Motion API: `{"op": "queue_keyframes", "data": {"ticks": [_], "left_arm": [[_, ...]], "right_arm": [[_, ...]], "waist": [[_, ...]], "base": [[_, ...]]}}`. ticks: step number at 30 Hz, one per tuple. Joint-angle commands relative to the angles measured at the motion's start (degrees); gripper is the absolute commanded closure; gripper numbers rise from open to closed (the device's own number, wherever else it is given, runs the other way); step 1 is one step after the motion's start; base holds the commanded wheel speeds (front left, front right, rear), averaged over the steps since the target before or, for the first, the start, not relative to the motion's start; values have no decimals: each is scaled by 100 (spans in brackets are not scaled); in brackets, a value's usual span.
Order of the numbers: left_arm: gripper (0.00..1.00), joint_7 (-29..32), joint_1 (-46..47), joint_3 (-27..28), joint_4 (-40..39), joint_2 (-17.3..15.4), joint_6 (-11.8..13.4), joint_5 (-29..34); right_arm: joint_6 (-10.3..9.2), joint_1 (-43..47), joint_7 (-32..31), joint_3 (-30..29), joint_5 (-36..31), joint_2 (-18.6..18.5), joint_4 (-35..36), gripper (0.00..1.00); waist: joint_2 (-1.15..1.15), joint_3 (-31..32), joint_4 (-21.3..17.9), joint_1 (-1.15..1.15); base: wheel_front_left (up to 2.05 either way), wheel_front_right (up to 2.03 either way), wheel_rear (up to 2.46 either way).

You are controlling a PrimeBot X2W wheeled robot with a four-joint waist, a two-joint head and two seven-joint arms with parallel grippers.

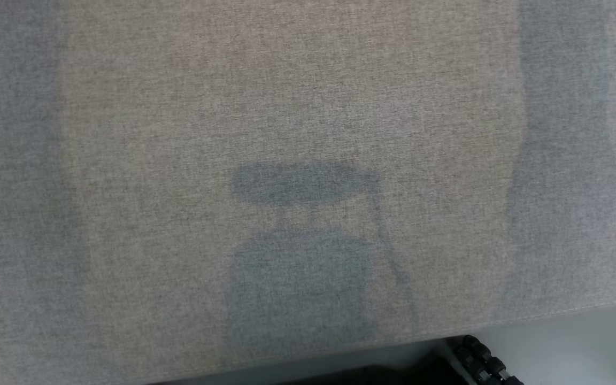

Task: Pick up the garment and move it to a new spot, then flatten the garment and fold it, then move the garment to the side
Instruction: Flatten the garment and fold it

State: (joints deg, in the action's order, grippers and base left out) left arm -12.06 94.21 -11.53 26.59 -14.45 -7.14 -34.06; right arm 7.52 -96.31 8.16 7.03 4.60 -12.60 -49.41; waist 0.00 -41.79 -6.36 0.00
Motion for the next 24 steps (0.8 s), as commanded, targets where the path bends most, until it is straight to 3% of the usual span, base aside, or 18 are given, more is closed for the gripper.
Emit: {"op": "queue_keyframes", "data": {"ticks": [1,14,24], "left_arm": [[100,-52,-341,-32,-68,-104,-34,-108],[100,-200,-2674,102,-1060,-608,1,-602],[100,-224,-5033,282,-1764,-658,298,-810]], "right_arm": [[-7,174,42,243,194,-100,-12,100],[-7,1261,88,1807,1364,-799,509,100],[-8,2630,-593,2868,2376,-1500,1099,100]], "waist": [[0,2,64,0],[0,783,347,0],[0,1910,485,0]], "base": [[0,0,0],[0,0,0],[0,0,0]]}}
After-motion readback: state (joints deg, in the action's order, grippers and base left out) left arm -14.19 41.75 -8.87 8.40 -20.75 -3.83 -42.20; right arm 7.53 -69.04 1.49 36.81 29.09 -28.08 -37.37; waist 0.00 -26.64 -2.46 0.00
